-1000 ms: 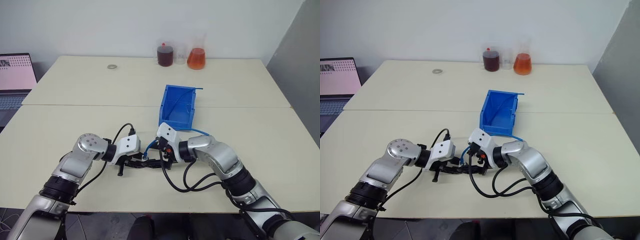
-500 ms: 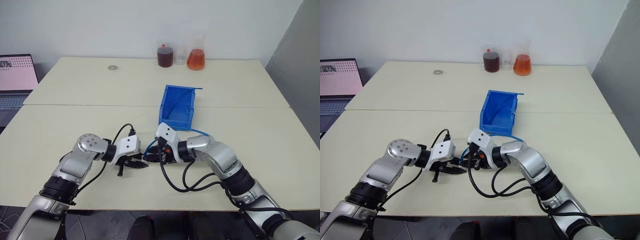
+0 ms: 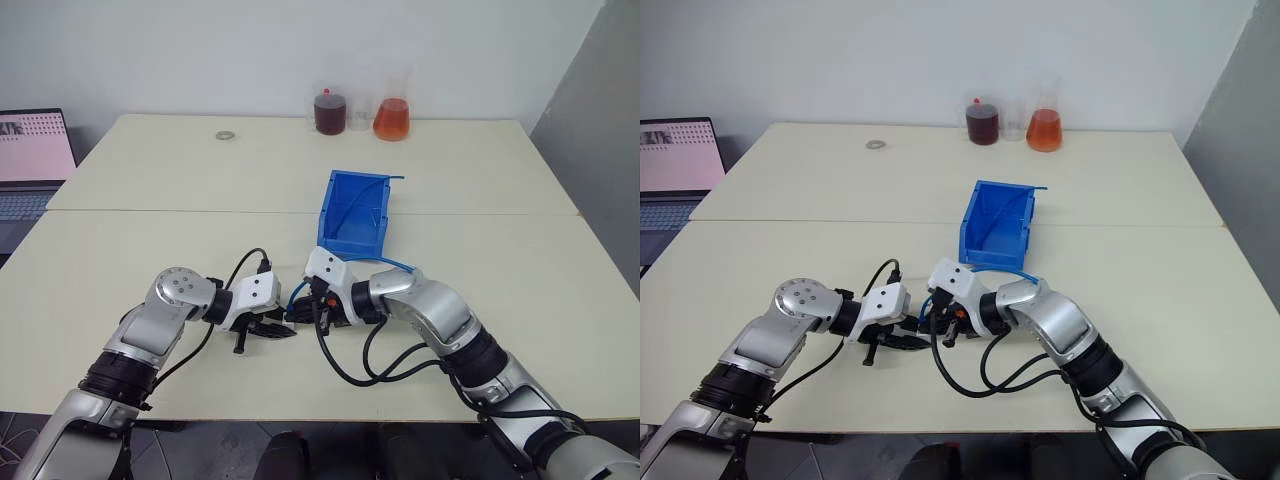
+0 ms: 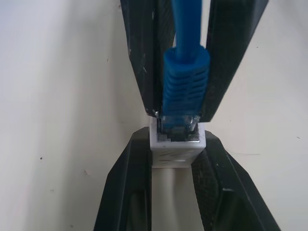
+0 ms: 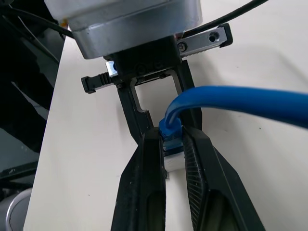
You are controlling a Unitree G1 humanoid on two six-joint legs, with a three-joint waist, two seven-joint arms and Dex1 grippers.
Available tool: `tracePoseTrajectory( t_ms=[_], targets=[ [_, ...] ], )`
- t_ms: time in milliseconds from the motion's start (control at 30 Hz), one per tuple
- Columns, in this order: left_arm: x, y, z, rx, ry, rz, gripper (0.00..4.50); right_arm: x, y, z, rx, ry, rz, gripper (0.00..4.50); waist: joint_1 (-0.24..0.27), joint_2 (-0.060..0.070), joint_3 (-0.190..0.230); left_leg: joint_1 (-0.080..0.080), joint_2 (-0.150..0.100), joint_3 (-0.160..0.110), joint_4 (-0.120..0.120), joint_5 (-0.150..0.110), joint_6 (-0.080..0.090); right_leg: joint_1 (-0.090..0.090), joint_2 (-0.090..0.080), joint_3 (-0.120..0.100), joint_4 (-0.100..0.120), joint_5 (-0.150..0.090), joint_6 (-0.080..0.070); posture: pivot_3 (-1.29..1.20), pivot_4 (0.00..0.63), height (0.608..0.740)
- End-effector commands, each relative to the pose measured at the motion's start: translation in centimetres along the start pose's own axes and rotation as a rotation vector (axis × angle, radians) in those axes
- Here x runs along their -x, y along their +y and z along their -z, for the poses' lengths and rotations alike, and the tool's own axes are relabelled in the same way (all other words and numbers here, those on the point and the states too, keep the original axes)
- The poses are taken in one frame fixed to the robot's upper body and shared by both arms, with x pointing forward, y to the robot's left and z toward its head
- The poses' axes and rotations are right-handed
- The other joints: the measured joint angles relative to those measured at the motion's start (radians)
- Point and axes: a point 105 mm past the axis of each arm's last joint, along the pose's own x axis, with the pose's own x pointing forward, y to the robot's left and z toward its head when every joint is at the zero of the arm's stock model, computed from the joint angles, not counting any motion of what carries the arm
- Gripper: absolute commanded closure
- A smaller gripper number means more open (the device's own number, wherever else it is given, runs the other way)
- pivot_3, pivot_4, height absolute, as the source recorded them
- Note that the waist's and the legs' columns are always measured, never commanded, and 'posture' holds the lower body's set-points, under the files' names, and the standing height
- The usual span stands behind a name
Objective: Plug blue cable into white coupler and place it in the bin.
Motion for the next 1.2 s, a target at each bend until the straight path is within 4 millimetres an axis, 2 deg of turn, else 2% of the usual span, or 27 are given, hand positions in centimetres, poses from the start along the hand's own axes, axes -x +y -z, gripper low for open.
tracePoseTrajectory(
  t_ms=[33, 400, 700, 933, 1067, 1200],
  targets=[
    [-0.7, -0.2, 1.7, 0.058, 0.070, 0.003, 3.70, -1.2, 2.9, -0.7, 0.110, 0.040, -0.130, 4.26, 0.000, 0.000, 0.000, 0.000, 0.000, 0.000, 0.000, 0.000, 0.000, 0.000, 0.000, 0.000, 0.000, 0.000, 0.000, 0.00, 0.150, 0.740],
    [-1.2, 0.1, 1.1, 0.062, 0.067, -0.013, 3.70, -2.5, 4.4, 0.9, 0.151, 0.123, -0.208, 4.31, 0.001, 0.000, -0.004, 0.005, 0.000, 0.000, 0.000, 0.000, 0.000, 0.003, 0.000, 0.001, 0.001, 0.000, 0.000, 0.00, 0.150, 0.740],
    [-1.3, -0.1, 1.4, 0.067, 0.065, -0.020, 3.70, -3.4, 5.2, 2.7, 0.063, 0.145, -0.233, 4.31, 0.000, 0.002, -0.011, 0.008, 0.000, 0.001, 0.000, 0.000, 0.000, 0.005, 0.000, 0.002, 0.001, 0.000, 0.000, 0.00, 0.150, 0.740],
    [-1.4, -0.3, 1.7, 0.072, 0.064, -0.023, 3.70, -4.3, 5.8, 4.1, 0.053, 0.188, -0.261, 4.31, -0.007, 0.003, -0.013, 0.025, 0.000, 0.000, -0.003, -0.001, 0.001, 0.021, 0.000, 0.002, -0.001, -0.003, -0.004, 0.00, 0.150, 0.740],
    [-1.5, -0.4, 1.9, 0.076, 0.063, -0.029, 3.70, -4.5, 6.9, 5.5, 0.056, 0.228, -0.308, 4.31, -0.012, 0.006, -0.019, 0.025, 0.001, 0.000, -0.003, -0.001, 0.001, 0.021, 0.001, 0.002, -0.001, -0.003, -0.004, 0.00, 0.150, 0.740],
    [-1.5, -0.6, 2.1, 0.080, 0.063, -0.033, 3.70, -4.7, 7.1, 5.6, 0.054, 0.229, -0.313, 4.31, -0.016, 0.009, -0.028, 0.025, 0.000, 0.000, -0.004, -0.001, 0.001, 0.021, 0.001, 0.003, -0.001, -0.004, -0.003, 0.00, 0.150, 0.740]
  ],
)
